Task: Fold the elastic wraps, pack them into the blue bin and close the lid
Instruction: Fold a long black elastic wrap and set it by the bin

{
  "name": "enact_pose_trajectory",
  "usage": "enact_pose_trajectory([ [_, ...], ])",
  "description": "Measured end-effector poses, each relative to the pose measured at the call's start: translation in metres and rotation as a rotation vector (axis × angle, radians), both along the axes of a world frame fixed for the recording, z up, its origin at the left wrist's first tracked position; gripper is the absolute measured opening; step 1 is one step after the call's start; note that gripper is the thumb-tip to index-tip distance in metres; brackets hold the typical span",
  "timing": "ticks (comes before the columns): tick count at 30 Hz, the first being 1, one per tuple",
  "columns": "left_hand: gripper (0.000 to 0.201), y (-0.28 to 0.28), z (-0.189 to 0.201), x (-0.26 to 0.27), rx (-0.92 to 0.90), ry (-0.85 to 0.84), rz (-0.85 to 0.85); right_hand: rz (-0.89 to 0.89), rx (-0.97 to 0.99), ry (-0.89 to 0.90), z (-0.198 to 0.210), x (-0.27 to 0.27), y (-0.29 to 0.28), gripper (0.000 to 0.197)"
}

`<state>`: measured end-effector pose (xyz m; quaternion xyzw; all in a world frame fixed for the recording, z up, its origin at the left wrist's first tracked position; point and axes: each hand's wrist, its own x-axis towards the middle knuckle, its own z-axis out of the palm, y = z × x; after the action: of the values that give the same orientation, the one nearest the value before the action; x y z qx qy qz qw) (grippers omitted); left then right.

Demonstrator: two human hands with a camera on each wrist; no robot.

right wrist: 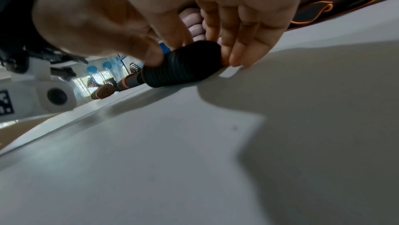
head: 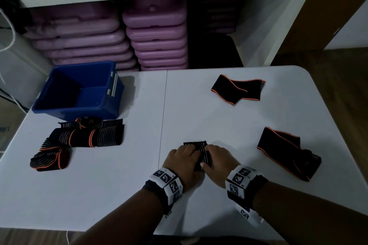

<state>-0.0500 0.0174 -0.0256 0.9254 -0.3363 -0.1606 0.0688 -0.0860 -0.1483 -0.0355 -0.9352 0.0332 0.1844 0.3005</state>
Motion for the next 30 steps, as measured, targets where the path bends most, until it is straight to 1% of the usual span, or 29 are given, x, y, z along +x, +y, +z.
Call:
enact_pose_trajectory([
  [1, 0.047, 0.001, -0.002, -0.002, 0.005, -0.004, -0.002, -0.006, 0.01, 0.009, 0.001, -0.001, 0.001, 0.048],
  [2, 0.05, 0.003, -0.004, -0.002, 0.014, -0.019, -0.014, -0.004, 0.009, 0.011, 0.0, -0.001, 0.002, 0.047],
  [5, 0.048, 0.006, -0.009, 0.003, 0.024, -0.06, -0.066, -0.003, -0.011, 0.009, 0.001, -0.002, 0.008, 0.035],
  [10, 0.054, 0.03, -0.006, 0.016, 0.058, -0.089, -0.15, -0.009, 0.032, 0.026, 0.009, 0.003, 0.032, 0.043],
  [15, 0.057, 0.093, -0.007, 0.029, 0.075, -0.081, -0.143, 0.073, 0.031, 0.035, 0.011, 0.011, 0.087, 0.048],
  [19, 0.061, 0.154, -0.006, 0.032, 0.08, -0.056, -0.092, 0.169, -0.029, 0.008, 0.012, 0.021, 0.142, 0.054],
  [22, 0.062, 0.202, -0.007, 0.035, 0.106, -0.05, -0.052, 0.252, -0.043, 0.008, 0.016, 0.032, 0.183, 0.052],
  [27, 0.063, 0.27, -0.003, 0.043, 0.18, -0.096, 0.023, 0.369, -0.059, 0.022, 0.023, 0.053, 0.249, 0.046],
  [30, 0.064, 0.305, 0.0, 0.05, 0.217, -0.144, 0.078, 0.403, -0.066, 0.052, 0.025, 0.065, 0.285, 0.052],
])
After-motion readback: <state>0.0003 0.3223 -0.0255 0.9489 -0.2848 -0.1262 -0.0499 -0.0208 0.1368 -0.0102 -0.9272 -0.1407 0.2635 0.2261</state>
